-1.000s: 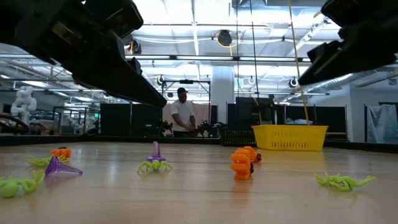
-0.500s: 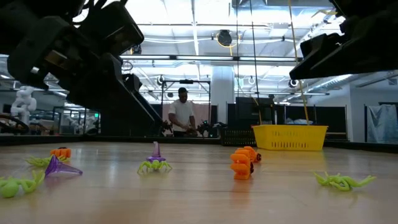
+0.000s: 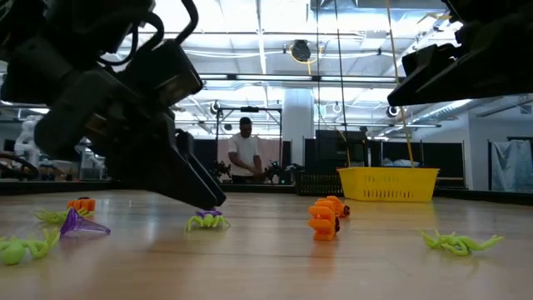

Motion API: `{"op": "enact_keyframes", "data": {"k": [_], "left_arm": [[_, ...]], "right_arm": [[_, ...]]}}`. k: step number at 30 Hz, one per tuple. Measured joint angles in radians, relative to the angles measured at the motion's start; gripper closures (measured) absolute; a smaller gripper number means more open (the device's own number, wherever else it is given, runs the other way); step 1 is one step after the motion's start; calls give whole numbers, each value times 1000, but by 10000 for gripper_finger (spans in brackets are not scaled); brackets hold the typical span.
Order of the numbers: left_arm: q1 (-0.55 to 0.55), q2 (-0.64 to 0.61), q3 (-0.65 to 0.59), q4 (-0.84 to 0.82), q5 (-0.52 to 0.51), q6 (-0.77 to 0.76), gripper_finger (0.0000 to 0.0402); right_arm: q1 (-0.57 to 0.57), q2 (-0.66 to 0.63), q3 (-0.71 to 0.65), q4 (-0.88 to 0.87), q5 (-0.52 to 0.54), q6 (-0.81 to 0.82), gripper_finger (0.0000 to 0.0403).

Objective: Sort Halloween decoration
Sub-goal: Put the violet witch hat toy into the yellow basket

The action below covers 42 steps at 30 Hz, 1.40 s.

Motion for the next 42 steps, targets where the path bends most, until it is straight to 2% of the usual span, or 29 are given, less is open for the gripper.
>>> {"op": "enact_keyframes", "data": {"k": [11,15,25,33,42], "left_arm": [[9,8,0,2,5,-21,257],[9,8,0,2,5,-23,287],[9,7,0,1,23,-17,393],[7,-2,0,-4,20,-17,398],[7,-80,1,98,-44,60,399]], "right_arm": [[0,0,0,0,0,0,245],[0,0,0,0,0,0,245],[0,0,0,0,0,0,245],[0,0,0,0,0,0,245],[-3,0,0,2,3,0,245]]}}
